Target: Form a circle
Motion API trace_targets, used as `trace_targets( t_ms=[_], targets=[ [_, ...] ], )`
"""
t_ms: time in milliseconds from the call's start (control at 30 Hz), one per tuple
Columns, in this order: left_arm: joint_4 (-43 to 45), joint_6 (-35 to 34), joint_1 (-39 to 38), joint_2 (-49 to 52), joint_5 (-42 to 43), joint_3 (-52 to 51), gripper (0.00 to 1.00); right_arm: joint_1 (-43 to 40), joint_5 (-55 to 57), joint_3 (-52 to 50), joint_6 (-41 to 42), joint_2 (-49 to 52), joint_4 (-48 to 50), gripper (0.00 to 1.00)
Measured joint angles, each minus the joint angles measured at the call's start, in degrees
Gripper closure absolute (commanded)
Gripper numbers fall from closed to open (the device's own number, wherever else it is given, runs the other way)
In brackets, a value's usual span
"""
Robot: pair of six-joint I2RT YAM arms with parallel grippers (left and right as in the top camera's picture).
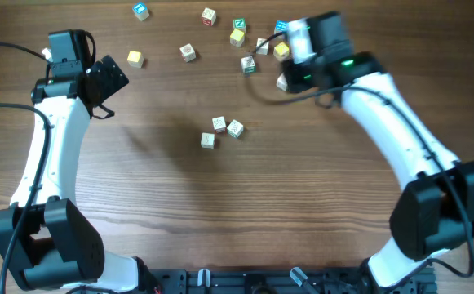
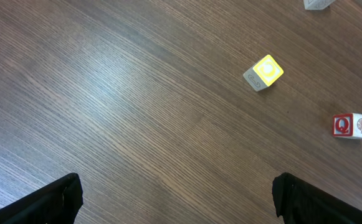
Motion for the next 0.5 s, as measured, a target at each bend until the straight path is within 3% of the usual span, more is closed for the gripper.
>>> trace_targets(
  t_ms=[233,400,500],
  targets=[
    [0.0,0.0,0.0,0.0,0.0,0.0,0.0,-10.6,0.7,0.0,1.7,0.0,-3.3,0.0],
    [0.2,0.0,0.0,0.0,0.5,0.0,0.0,-11.3,0.7,0.0,1.9,0.0,-3.3,0.0],
    [-3.1,0.0,0.0,0.0,5.7,0.0,0.0,-11.3,0.7,0.0,2.0,0.0,-3.4,0.0]
  ],
)
